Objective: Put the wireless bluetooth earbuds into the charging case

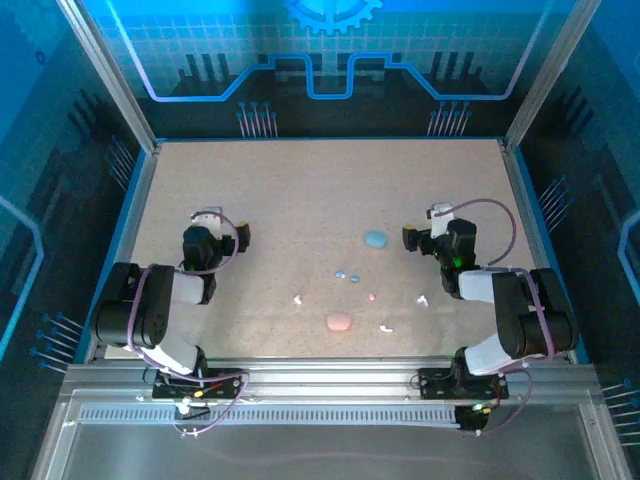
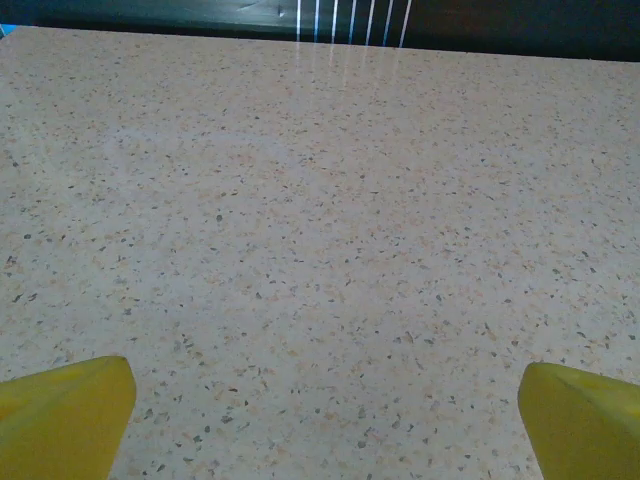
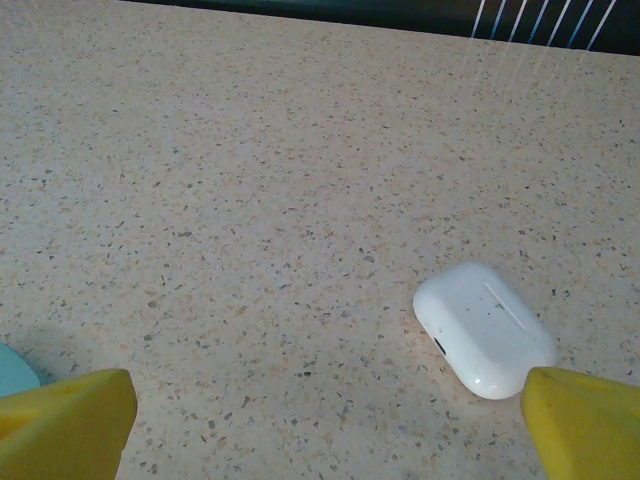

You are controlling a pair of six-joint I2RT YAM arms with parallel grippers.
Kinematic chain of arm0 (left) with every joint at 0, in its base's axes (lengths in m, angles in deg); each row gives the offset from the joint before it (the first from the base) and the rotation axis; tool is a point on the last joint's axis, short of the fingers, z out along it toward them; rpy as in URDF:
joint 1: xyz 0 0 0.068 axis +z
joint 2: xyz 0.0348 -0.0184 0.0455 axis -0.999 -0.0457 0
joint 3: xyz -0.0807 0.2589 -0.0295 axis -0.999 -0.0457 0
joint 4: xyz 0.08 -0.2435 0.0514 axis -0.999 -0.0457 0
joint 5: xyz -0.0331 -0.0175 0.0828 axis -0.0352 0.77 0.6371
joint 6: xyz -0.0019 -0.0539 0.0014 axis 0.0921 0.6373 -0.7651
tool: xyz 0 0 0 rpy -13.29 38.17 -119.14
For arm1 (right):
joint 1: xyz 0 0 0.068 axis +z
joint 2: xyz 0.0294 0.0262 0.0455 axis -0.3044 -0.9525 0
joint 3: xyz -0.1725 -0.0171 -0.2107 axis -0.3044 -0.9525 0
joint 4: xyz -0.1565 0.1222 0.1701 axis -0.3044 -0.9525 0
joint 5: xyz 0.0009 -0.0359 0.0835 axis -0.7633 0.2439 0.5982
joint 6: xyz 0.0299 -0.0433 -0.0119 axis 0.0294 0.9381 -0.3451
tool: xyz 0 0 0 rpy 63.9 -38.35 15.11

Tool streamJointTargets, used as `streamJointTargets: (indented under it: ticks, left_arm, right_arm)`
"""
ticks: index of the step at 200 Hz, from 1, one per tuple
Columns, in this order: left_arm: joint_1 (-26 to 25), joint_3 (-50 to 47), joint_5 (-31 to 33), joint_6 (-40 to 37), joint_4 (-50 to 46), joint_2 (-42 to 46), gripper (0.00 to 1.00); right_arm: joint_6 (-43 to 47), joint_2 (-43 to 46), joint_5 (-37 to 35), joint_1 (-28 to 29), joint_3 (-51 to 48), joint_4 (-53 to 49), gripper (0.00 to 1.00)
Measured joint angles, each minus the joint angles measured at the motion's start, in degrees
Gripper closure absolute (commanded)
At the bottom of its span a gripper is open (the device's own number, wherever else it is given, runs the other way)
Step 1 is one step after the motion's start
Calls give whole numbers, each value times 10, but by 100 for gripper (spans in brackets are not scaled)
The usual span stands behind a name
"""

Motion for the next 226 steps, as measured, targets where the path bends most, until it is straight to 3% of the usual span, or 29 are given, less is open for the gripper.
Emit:
streamJointTargets:
  ticks: [226]
  left_arm:
    - [0,0,0,0,0,0,1]
  right_arm:
    - [-2,0,15,-10,0,0,0]
